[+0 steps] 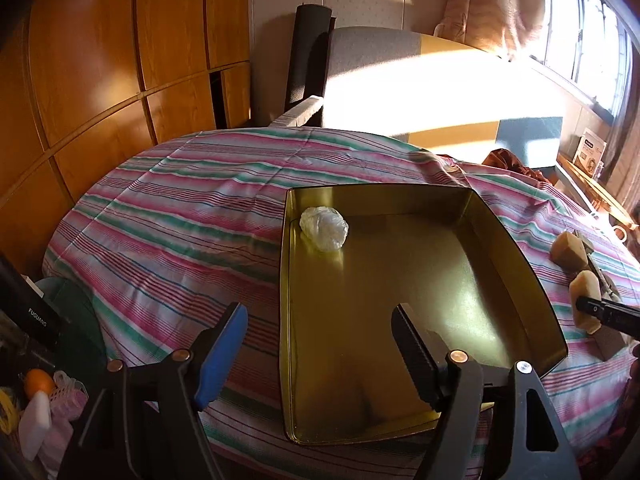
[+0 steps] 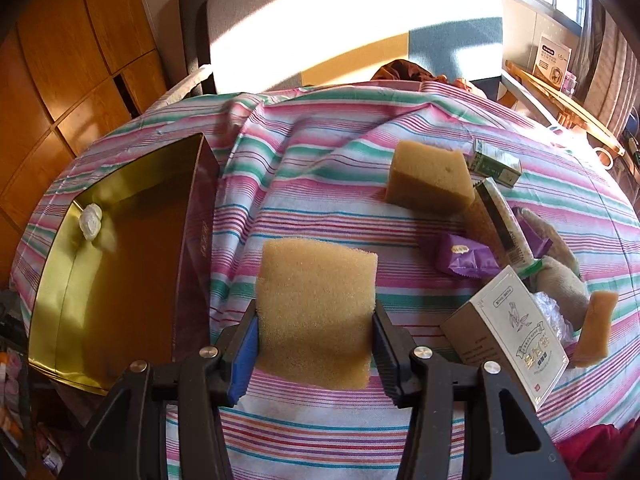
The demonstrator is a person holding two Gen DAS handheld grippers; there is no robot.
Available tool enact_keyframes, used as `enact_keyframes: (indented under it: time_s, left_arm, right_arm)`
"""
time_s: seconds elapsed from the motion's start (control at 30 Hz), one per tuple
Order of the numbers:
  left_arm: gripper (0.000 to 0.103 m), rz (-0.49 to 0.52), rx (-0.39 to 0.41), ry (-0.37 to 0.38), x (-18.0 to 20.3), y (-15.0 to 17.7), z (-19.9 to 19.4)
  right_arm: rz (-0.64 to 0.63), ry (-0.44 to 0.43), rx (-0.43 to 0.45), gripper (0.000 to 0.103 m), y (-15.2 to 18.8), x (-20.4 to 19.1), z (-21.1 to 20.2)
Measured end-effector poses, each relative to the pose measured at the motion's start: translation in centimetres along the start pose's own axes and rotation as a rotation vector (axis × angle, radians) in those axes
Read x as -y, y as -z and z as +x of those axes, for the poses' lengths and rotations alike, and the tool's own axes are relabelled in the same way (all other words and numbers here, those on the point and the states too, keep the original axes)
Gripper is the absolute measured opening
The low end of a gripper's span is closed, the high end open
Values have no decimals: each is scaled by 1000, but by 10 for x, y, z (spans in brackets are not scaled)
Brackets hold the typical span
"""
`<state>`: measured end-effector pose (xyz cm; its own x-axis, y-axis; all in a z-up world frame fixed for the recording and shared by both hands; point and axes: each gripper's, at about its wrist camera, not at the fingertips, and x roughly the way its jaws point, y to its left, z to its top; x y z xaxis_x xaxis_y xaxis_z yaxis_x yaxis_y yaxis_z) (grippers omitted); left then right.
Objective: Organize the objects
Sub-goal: 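Lower the yellow sponge into the gold tray and open the right tool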
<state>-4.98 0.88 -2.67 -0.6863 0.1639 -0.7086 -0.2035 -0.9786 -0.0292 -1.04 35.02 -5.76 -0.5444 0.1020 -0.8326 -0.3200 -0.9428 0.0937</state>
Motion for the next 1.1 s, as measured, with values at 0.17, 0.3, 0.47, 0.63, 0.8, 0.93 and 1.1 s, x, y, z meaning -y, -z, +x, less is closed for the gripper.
enact_keyframes:
  time_s: [0.17,0.3,0.47,0.63,0.8,0.93,1.1]
  left_arm:
    - [76,-14,-4,2,-4,6,-3]
    - [78,-23,-2,-1,-9,8,-4]
    - [78,-29,-7,-6,-15,12,-4]
    - [78,-41,-19,-10,-21,15,-1]
    - [87,-56,-22,-24,-29,20,-1]
    - [94,-84,-21,-29,-41,25,-1]
    - [98,-126,-23,-48,-57,31,-1]
  right_arm:
    - [-47,-49,42,51,-10,-31,-17]
    - [-104,-96,50,51,-16,-63,-22]
    - [-171,-142,29,51,-17,-100,-16]
    - [-222,-193,-19,51,-13,-129,-3]
    - [-262,-250,-87,51,-11,-161,18]
    - [-254,-300,-152,51,-12,-185,39]
    - [-218,-348,-229,52,-24,-220,69]
